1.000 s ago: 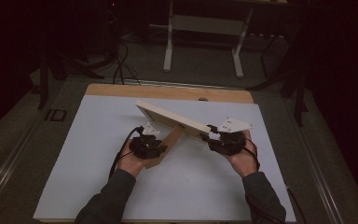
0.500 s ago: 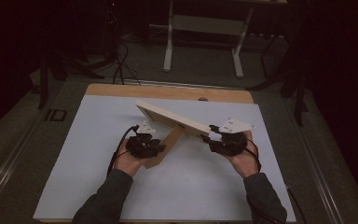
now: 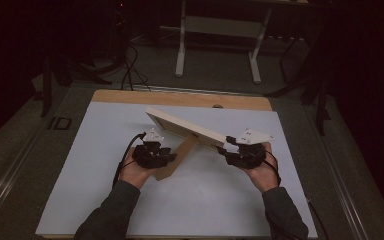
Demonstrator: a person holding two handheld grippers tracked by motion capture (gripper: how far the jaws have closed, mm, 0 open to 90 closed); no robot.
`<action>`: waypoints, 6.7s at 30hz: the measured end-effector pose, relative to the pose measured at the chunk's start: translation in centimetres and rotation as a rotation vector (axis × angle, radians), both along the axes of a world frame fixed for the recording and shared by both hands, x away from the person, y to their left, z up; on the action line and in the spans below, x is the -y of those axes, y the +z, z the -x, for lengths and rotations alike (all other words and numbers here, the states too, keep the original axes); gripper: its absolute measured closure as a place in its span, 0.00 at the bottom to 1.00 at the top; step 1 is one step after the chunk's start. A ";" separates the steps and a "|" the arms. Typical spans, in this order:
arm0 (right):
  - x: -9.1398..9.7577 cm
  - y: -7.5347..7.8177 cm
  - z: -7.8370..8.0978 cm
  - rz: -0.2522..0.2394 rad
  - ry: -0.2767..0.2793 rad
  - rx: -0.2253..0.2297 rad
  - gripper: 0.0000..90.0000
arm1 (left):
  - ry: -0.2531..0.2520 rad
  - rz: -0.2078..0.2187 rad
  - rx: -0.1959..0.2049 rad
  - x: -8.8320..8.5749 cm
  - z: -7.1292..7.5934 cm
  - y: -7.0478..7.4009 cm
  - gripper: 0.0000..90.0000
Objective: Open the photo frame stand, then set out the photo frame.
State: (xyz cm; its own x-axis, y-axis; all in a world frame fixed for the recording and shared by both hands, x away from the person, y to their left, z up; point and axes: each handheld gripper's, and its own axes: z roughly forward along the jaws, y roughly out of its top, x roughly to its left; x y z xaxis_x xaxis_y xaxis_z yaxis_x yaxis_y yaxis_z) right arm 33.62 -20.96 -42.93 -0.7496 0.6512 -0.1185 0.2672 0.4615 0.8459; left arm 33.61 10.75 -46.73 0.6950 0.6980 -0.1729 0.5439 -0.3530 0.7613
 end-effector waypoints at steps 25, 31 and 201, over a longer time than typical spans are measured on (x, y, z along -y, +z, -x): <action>1.9 -1.3 0.3 -0.006 -0.031 -0.039 0.59 | 0.079 0.037 0.074 -2.6 0.2 2.0 0.76; 2.5 -1.5 0.2 -0.012 -0.044 -0.047 0.61 | 0.100 0.065 0.077 -3.2 0.0 2.5 0.77; -1.1 0.4 -0.9 -0.138 0.033 -0.086 1.00 | 0.069 0.009 0.082 5.5 -3.0 3.9 1.00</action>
State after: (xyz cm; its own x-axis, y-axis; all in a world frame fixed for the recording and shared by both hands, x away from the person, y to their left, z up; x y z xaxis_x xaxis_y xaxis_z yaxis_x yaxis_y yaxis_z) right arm 34.57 -19.83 -42.53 -0.7743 0.6318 0.0357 0.3278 0.3521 0.8767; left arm 36.57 5.30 -42.87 0.6576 0.7431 -0.1235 0.5023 -0.3104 0.8071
